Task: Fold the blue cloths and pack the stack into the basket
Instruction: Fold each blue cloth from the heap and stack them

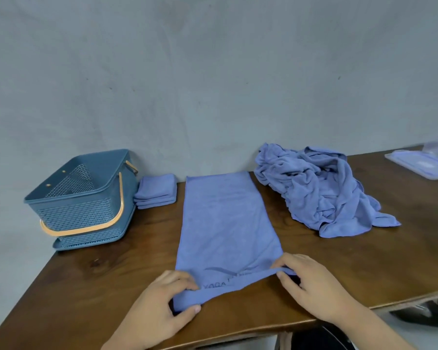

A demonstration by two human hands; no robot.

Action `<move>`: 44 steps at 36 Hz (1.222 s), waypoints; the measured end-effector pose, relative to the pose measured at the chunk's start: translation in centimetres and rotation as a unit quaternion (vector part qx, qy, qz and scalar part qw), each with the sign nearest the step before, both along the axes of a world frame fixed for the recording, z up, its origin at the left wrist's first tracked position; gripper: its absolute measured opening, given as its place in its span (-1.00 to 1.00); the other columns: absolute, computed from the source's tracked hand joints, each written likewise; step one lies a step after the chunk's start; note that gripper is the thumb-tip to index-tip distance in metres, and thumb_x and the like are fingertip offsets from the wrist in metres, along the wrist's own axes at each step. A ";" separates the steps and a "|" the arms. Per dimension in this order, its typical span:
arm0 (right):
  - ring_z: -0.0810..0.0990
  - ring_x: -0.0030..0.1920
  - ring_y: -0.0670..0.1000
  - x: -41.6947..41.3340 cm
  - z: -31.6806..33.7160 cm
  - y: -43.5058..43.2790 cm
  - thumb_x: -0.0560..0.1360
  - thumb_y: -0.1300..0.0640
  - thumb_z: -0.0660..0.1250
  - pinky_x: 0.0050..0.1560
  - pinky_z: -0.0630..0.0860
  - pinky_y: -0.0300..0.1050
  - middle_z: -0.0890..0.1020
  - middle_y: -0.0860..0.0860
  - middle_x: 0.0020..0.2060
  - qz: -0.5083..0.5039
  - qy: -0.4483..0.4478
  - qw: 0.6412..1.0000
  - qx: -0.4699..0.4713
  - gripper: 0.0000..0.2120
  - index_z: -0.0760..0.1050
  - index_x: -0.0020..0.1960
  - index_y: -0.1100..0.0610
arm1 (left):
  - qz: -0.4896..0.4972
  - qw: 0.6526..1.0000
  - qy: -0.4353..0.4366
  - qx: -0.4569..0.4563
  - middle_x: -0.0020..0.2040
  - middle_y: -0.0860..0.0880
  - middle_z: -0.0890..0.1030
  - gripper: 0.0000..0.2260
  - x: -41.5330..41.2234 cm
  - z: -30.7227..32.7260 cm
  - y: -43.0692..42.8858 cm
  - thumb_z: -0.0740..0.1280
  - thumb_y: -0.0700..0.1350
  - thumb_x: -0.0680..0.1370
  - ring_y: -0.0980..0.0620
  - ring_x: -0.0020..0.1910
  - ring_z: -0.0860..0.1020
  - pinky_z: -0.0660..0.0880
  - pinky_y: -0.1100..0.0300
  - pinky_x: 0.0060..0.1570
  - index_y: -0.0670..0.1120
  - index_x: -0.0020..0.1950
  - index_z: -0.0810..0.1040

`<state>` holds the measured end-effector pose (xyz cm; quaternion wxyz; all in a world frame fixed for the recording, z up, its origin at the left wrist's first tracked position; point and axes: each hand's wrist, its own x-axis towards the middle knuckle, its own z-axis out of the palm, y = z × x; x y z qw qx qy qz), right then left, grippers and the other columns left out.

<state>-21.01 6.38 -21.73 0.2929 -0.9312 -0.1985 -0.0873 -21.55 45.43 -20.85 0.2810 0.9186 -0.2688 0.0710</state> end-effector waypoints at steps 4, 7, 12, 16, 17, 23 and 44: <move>0.53 -0.05 -0.11 -0.5 0.5 0.1 0.67 -0.09 0.25 -0.16 0.42 -0.23 0.55 -0.15 -0.20 -0.022 -0.005 1.000 0.007 -0.90 0.40 -0.02 -0.23 | 0.013 1.000 0.002 0.008 0.24 0.35 0.56 -0.76 -0.2 -0.3 0.1 0.47 0.28 0.54 0.21 0.29 0.54 0.47 0.21 0.29 0.29 0.18 0.64; 0.52 -0.03 -0.14 -0.8 0.6 0.0 0.64 -0.07 0.28 -0.12 0.45 -0.23 0.55 -0.14 -0.21 -0.037 -0.008 0.999 0.013 -0.91 0.40 -0.02 -0.23 | 0.014 1.000 -0.002 0.021 0.20 0.35 0.57 -0.83 -0.3 -0.2 0.0 0.43 0.25 0.58 0.20 0.24 0.54 0.50 0.19 0.24 0.29 0.15 0.64; 0.54 0.02 -0.12 -0.8 0.7 -0.2 0.61 -0.03 0.34 0.01 0.37 -0.36 0.60 -0.16 -0.18 -0.040 -0.009 0.999 0.010 -0.89 0.44 -0.01 -0.24 | 0.015 0.999 -0.001 0.028 0.15 0.34 0.57 -0.83 -0.5 0.0 -0.1 0.46 0.24 0.55 0.17 0.16 0.55 0.50 0.21 0.18 0.29 0.12 0.61; 0.51 0.15 -0.16 -0.8 0.7 -0.5 0.56 -0.04 0.42 0.14 0.34 -0.43 0.62 -0.24 -0.07 -0.017 0.012 1.000 0.010 -0.81 0.50 0.10 -0.29 | 0.015 0.999 -0.004 0.034 0.13 0.33 0.55 -0.84 -0.6 0.0 0.0 0.45 0.25 0.56 0.17 0.12 0.54 0.48 0.18 0.16 0.30 0.10 0.58; 0.51 0.15 -0.16 -0.7 0.6 -0.5 0.53 -0.05 0.44 0.16 0.32 -0.44 0.61 -0.26 -0.04 -0.005 0.018 1.000 0.006 -0.77 0.51 0.12 -0.30 | 0.015 0.999 -0.005 0.036 0.12 0.34 0.55 -0.84 -0.6 0.0 0.0 0.44 0.26 0.57 0.17 0.12 0.53 0.47 0.17 0.16 0.30 0.10 0.58; 0.57 0.01 -0.04 0.3 0.2 -0.5 0.59 -0.01 0.42 0.17 0.44 -0.19 0.65 -0.23 -0.07 0.037 0.025 0.999 0.018 -0.90 0.61 0.00 -0.24 | 0.034 0.996 -0.029 0.074 0.12 0.37 0.51 -0.71 -0.6 -0.4 -0.5 0.36 0.42 0.55 0.24 0.12 0.51 0.42 0.19 0.16 0.29 0.12 0.57; 0.54 -0.28 0.04 0.2 0.8 -1.1 0.62 -0.08 0.36 -0.23 0.44 0.00 0.64 0.00 -0.27 -0.054 0.026 0.971 0.233 -0.85 0.70 0.01 -0.12 | 0.145 0.987 0.019 -0.066 0.00 0.24 0.68 -0.83 -1.8 -0.7 -1.6 0.34 0.09 0.63 0.14 -0.13 0.65 0.61 0.11 -0.12 0.31 0.19 0.61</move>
